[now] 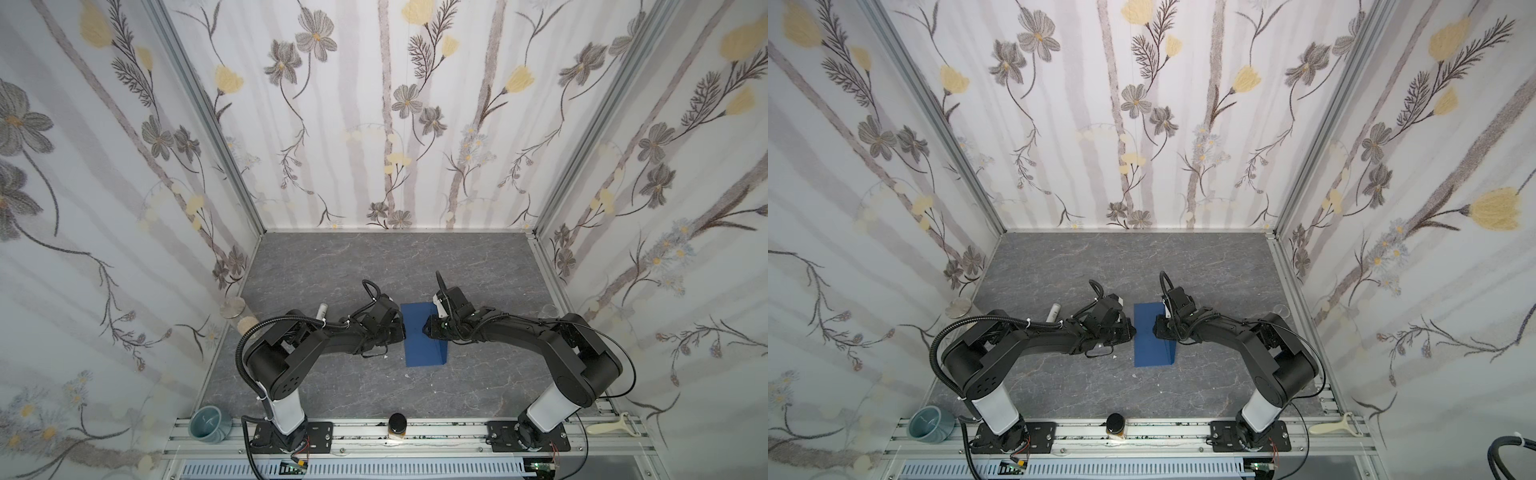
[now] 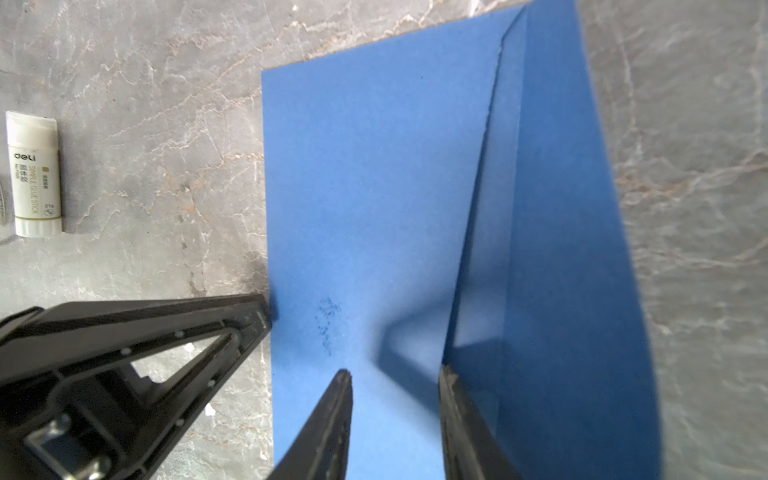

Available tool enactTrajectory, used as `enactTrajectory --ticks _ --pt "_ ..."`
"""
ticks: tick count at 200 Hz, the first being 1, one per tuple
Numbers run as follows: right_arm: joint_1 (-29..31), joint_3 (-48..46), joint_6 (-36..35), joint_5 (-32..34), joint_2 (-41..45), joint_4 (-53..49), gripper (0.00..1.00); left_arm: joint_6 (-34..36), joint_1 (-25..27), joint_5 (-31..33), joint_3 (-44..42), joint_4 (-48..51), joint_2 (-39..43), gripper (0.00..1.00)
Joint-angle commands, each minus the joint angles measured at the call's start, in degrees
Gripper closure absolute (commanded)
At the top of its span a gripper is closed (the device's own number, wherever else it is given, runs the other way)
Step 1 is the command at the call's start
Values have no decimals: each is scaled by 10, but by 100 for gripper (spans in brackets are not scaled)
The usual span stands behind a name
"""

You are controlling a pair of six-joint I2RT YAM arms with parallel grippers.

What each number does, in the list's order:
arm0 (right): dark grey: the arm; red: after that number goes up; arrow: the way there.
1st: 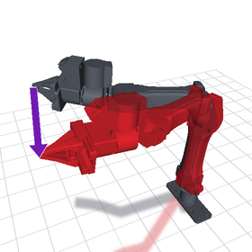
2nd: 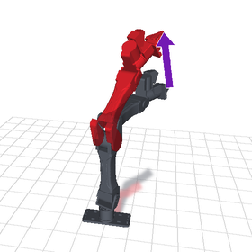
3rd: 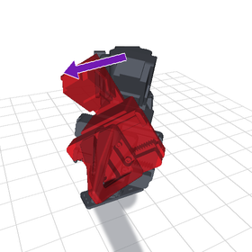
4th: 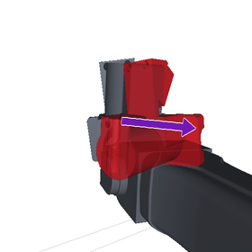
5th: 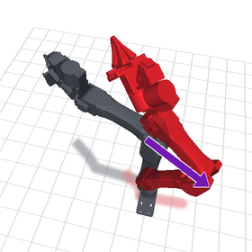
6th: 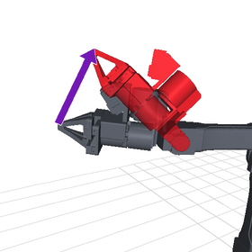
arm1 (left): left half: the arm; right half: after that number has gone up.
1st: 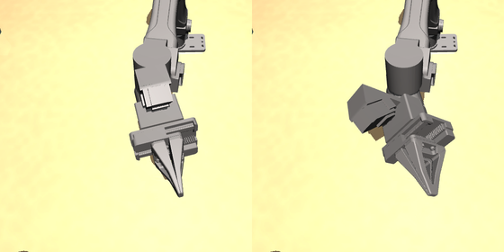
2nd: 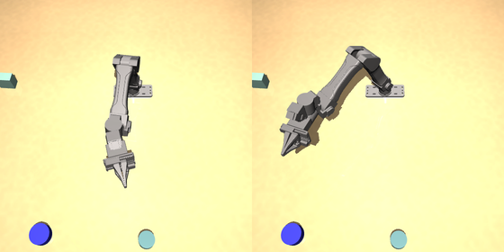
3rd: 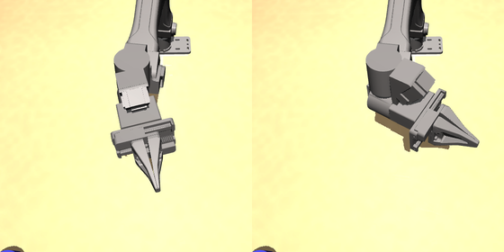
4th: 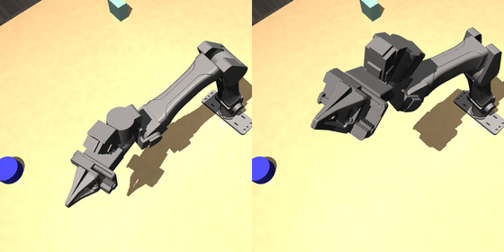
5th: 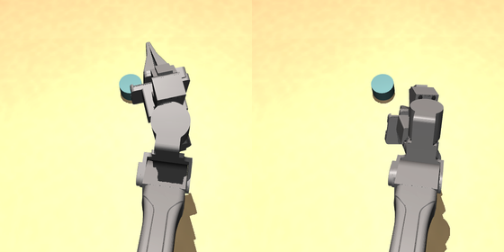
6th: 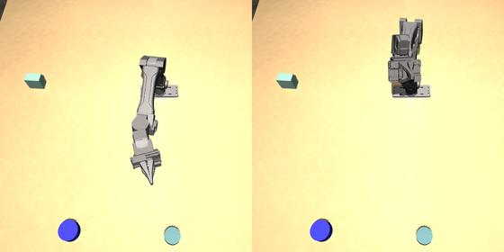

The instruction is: Place the letter into the envelope and seal it

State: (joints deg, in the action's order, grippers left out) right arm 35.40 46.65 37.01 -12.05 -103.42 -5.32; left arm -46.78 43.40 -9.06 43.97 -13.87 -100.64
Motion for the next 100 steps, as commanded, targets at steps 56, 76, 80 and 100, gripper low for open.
enactTrajectory --ticks 56,76,80,100 --pt "4 8 -2 7 11 -3 60 -2 -3 13 2 17 9 87" --pt "4 9 -3 8 12 -6 59 -1 -3 14 2 18 13 87" --pt "4 8 -3 8 12 -7 59 -1 -3 15 3 18 14 87" --pt "4 7 -3 7 17 -7 59 -1 -4 17 2 19 19 87"
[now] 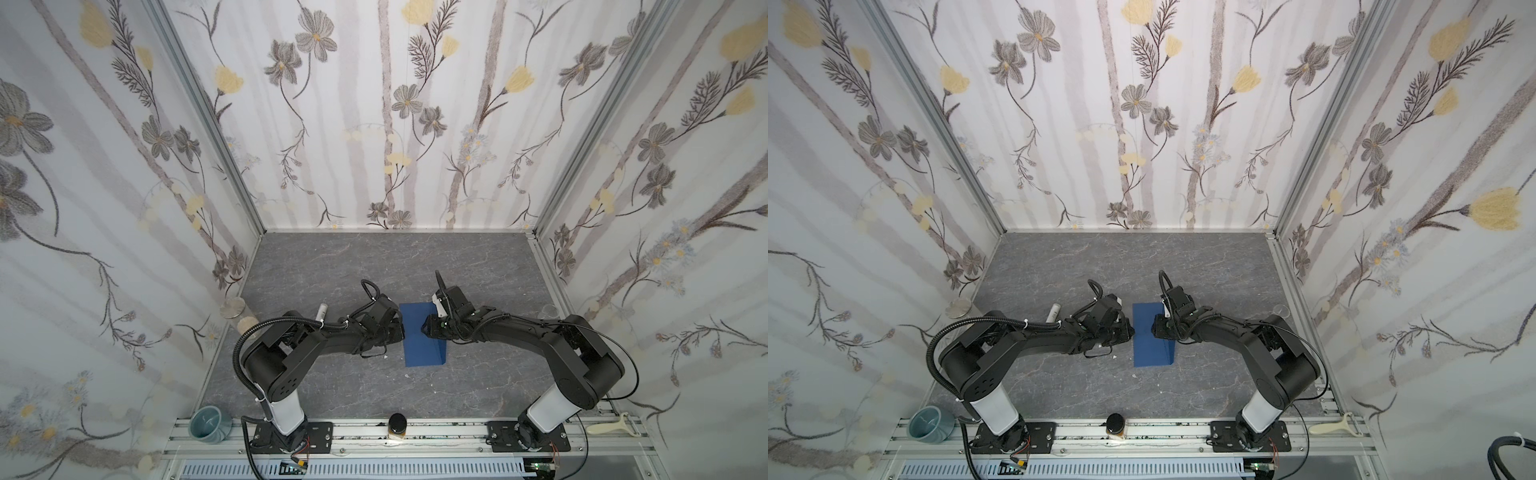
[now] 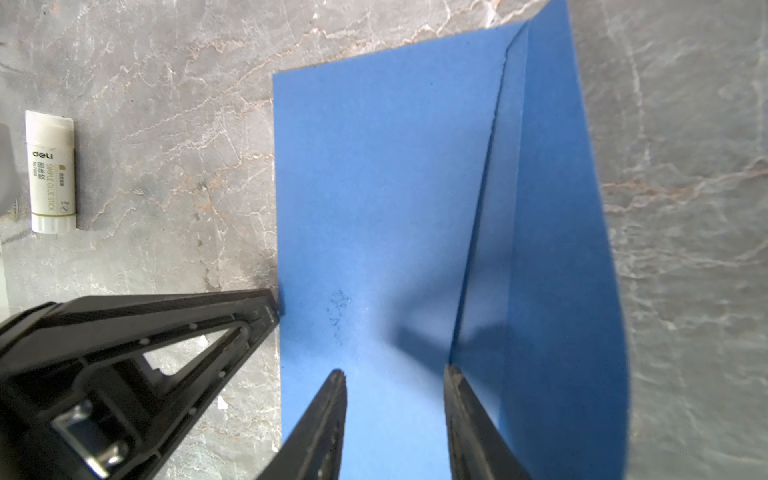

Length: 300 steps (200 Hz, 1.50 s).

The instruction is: Place the letter into the envelope and seal it

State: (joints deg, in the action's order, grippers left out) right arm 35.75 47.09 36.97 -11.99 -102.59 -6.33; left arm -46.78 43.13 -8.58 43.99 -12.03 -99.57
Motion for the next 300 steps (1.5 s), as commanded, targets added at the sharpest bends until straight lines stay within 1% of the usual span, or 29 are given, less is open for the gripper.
enactTrajectory --ticks 1,32,63,88,112,132,147,157,165,175,201,218,221,235,250,253,280,300 --pt "1 3 -2 7 9 3 59 -1 -2 12 2 1 9 87" --pt "0 11 -3 1 32 -5 59 5 -9 16 3 6 32 87" --pt "0 38 -12 -6 68 -21 57 17 -29 26 3 17 75 85" --pt "-4 61 -29 -14 87 -28 57 47 -58 50 7 56 124 83" --pt "-9 65 -42 -27 102 4 57 86 -107 78 12 123 177 79" --pt "-11 62 -49 -33 107 37 56 121 -148 107 9 180 226 72" --pt "-14 60 -49 -38 108 58 56 146 -180 119 6 215 262 62" --pt "-16 64 -47 -46 108 66 56 158 -199 125 2 232 272 59" --pt "-17 66 -49 -53 107 72 56 166 -213 132 -4 241 297 55" --pt "-18 67 -49 -57 108 78 56 178 -233 138 -8 254 306 54" --pt "-19 62 -41 -76 107 101 55 197 -276 152 -4 296 306 50" --pt "-19 67 -44 -93 108 104 54 209 -291 161 -5 306 301 48" --pt "-19 68 -45 -95 122 104 54 211 -293 162 -5 307 300 49" --pt "-21 74 -54 -104 126 100 53 216 -304 169 -7 311 291 47" --pt "-26 77 -63 -115 128 97 53 217 -320 150 -2 316 277 46" --pt "-27 76 -65 -117 129 97 53 218 -322 149 -1 317 265 46" --pt "-42 63 -71 -137 135 106 52 220 -335 141 22 325 212 46" --pt "-51 45 -73 -147 134 121 51 219 -335 150 30 331 195 47"
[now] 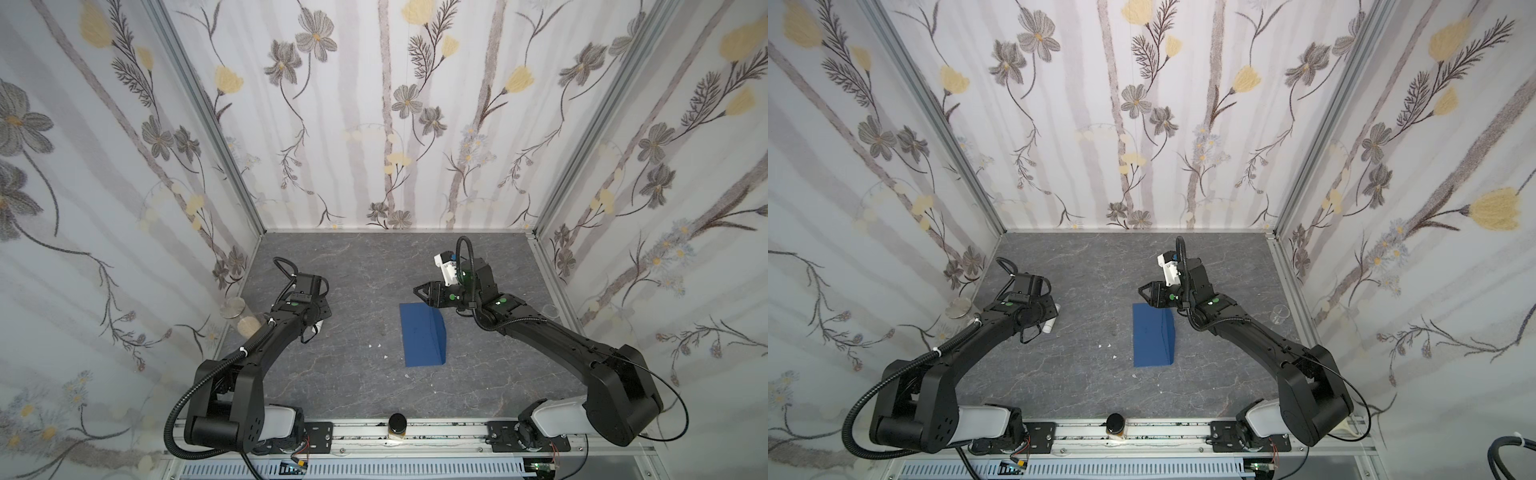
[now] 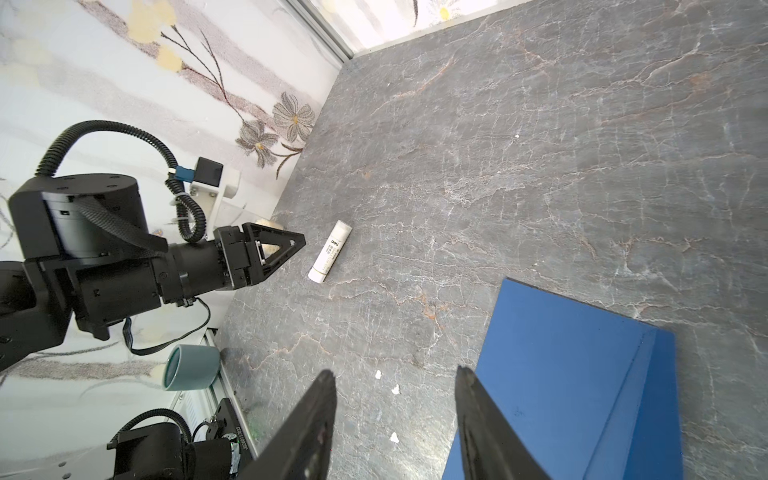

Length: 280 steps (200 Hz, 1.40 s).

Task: Place the letter into the envelope and seal it
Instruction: 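Move the left gripper over the white glue stick while right gripper lifts away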

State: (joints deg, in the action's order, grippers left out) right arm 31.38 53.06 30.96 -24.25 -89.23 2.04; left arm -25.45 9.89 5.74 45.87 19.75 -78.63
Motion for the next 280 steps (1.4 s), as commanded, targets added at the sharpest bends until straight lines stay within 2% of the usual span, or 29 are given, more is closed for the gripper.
enactTrajectory --ticks 1,20,44,71,147,216,280 --pt "-7 -16 -13 -25 0 39 51 6 -3 8 11 14 -15 47" --pt "-18 -25 -10 -41 -9 46 51 9 -9 35 9 16 -14 45" --pt "-29 -33 -11 -57 -18 56 50 23 -18 28 18 15 -27 44" --pt "-36 -35 -6 -72 -44 69 50 46 -21 -1 31 16 -64 47" --pt "-42 -30 2 -86 -64 79 51 79 -23 -9 72 43 -156 56" --pt "-41 -30 15 -95 -81 94 51 87 -23 -30 61 68 -154 60" --pt "-42 -34 18 -98 -79 96 51 93 -22 -19 68 75 -164 63"
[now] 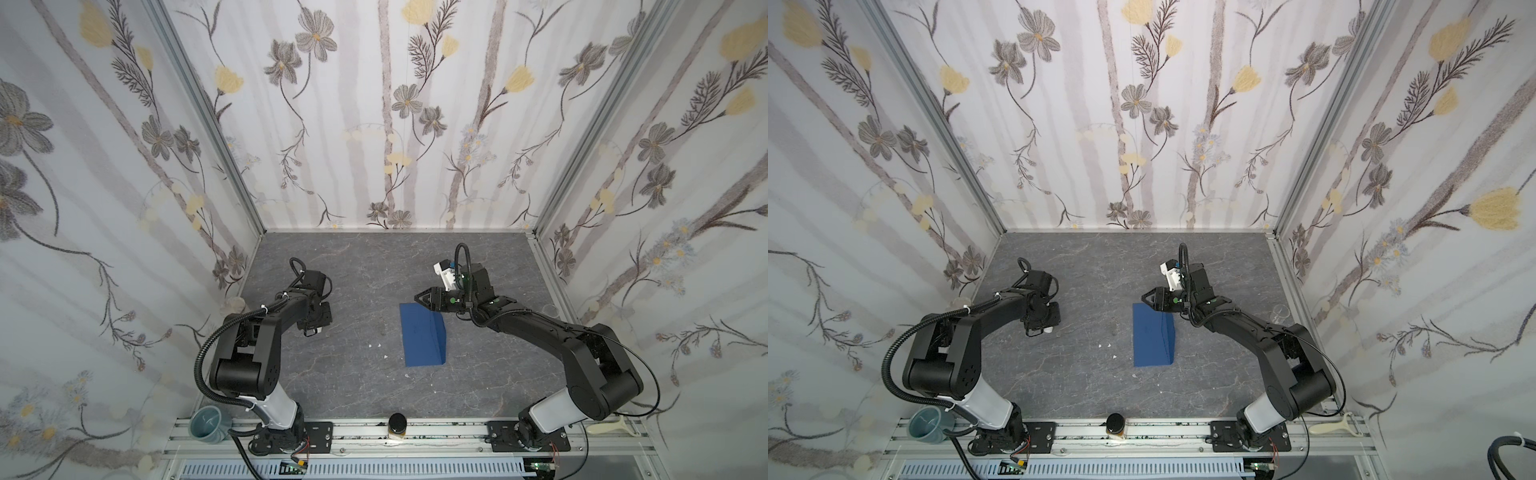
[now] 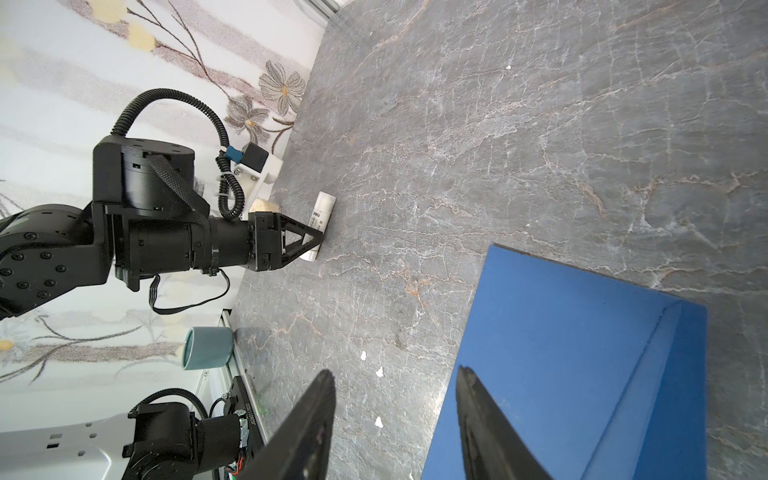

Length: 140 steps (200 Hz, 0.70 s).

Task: Place the letter into the envelope and seal it
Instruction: 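Move the left gripper over the white glue stick while right gripper lifts away, then close the left gripper on the glue stick and lift it upright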

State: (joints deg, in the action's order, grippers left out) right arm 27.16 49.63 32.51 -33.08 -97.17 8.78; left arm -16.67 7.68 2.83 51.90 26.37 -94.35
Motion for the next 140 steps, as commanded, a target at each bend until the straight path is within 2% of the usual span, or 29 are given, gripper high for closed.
enactTrajectory --ticks 1,60,82,140 --pt "1 0 3 -9 0 29 51 6 0 10 8 9 -7 63" --pt "0 -10 7 -5 7 32 52 22 2 13 28 10 -26 66" --pt "1 -12 7 -2 11 30 52 27 4 8 30 15 -33 71" --pt "-3 -11 2 5 20 17 52 18 19 -28 38 27 11 100"
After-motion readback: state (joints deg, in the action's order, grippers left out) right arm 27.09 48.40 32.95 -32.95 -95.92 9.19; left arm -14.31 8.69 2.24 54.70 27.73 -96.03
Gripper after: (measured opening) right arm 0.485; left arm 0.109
